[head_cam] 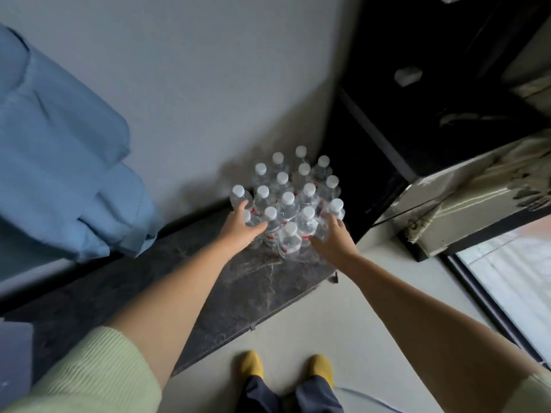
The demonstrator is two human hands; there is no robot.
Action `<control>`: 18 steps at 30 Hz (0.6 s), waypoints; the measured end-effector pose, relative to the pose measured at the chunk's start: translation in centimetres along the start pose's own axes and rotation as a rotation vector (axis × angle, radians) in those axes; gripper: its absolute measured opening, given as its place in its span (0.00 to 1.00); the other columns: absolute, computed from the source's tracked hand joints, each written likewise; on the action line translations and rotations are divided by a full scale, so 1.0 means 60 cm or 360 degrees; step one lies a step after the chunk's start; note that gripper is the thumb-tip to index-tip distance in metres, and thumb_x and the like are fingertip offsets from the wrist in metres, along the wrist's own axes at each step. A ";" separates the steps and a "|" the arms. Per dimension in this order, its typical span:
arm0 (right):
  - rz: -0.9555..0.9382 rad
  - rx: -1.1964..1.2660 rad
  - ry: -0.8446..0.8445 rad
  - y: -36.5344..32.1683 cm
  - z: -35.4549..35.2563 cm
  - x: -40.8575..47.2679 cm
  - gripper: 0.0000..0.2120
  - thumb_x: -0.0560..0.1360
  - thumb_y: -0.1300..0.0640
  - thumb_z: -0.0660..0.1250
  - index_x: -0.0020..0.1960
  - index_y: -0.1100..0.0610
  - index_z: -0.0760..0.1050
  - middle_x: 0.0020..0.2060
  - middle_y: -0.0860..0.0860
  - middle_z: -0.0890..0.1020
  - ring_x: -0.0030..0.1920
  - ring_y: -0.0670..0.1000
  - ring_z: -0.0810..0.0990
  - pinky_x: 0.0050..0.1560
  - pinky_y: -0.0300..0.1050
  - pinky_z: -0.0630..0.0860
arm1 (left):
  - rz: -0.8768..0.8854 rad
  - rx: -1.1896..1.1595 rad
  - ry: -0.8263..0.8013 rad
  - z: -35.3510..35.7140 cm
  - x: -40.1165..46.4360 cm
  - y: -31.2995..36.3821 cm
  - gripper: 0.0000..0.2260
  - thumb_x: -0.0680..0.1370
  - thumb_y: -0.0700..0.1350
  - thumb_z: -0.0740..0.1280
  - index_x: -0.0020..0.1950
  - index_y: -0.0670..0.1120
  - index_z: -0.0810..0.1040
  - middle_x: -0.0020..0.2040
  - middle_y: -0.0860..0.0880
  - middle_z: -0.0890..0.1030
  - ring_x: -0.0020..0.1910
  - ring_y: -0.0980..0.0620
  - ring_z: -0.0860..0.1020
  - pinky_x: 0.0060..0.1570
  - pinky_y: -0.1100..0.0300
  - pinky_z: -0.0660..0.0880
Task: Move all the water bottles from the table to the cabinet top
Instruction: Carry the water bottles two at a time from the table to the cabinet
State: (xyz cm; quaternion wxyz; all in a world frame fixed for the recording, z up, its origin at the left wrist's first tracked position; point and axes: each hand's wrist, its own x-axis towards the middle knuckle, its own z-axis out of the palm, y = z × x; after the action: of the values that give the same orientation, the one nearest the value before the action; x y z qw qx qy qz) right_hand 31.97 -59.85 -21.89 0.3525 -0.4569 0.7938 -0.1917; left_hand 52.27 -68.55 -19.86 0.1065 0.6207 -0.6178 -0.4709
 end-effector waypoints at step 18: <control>-0.0851 -0.0806 0.0022 -0.056 -0.222 -0.099 0.20 0.79 0.50 0.59 0.69 0.52 0.69 0.67 0.52 0.72 0.66 0.55 0.71 0.69 0.50 0.63 | 0.0084 0.0532 0.0520 0.054 -0.207 0.105 0.19 0.77 0.50 0.66 0.65 0.44 0.73 0.62 0.41 0.76 0.61 0.41 0.75 0.56 0.50 0.75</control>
State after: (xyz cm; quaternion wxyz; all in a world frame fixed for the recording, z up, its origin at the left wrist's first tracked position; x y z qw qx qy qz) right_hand 26.13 -56.68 -8.49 0.1603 -0.7197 0.6710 -0.0776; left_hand 48.31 -57.68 -11.46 0.1130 0.6814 -0.6777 -0.2522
